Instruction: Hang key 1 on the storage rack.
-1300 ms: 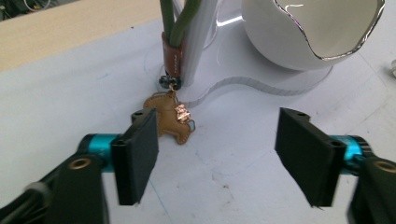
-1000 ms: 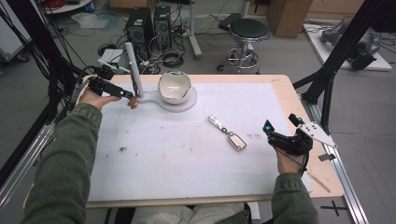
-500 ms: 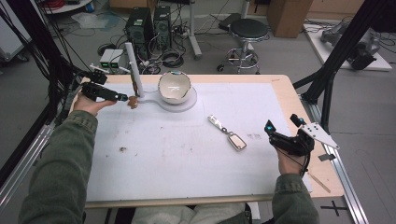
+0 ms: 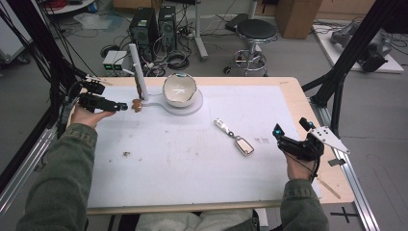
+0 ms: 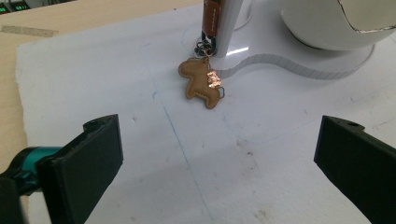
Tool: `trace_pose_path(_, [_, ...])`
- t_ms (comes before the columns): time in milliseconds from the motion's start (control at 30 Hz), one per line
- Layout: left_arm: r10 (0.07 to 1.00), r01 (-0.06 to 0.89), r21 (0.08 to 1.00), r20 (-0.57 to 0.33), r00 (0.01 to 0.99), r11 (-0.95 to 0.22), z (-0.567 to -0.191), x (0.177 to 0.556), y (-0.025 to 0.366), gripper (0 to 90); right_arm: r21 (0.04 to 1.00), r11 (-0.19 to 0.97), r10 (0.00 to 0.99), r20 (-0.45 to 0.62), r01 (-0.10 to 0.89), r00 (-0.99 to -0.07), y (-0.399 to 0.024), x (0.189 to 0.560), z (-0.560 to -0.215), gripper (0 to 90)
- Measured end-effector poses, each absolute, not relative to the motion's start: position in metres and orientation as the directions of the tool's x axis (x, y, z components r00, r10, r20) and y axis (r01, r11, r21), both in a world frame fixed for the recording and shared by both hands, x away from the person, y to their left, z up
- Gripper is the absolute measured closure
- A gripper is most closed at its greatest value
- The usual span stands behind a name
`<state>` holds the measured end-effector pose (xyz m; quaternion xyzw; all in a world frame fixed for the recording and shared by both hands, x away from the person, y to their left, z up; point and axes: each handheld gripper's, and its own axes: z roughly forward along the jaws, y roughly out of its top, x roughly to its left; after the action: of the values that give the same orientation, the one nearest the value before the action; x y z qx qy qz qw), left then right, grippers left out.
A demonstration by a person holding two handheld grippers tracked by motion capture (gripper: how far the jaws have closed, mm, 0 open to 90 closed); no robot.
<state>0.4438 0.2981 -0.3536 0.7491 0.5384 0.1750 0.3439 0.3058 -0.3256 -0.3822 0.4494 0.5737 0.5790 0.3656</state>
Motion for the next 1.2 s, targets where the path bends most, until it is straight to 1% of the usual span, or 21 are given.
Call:
trace_pose_path(433, [0.923,0.653,0.735,-0.099,0.372,-0.184,-0.358,0.421,0.3,1.6,0.993,-0.071,0.94,0.099,0.096,-0.327,-0.326,0.306,-0.383,0.6])
trace_pose_path(800, [0.927,0.64,0.755,-0.124,0.354,-0.143,-0.365,0.407,0.308,1.6,0.993,-0.069,0.939,0.098,0.099,-0.329,-0.325,0.306,-0.383,0.6])
trace_pose_path(1000, [0.925,0.639,0.75,-0.102,0.365,-0.169,-0.366,0.403,0.307,1.6,0.992,-0.071,0.94,0.101,0.102,-0.327,-0.325,0.306,-0.383,0.7])
trace_pose_path(1200, [0.929,0.612,0.771,-0.075,0.362,-0.176,-0.361,0.394,0.302,1.6,0.992,-0.071,0.94,0.1,0.101,-0.327,-0.325,0.305,-0.383,0.7])
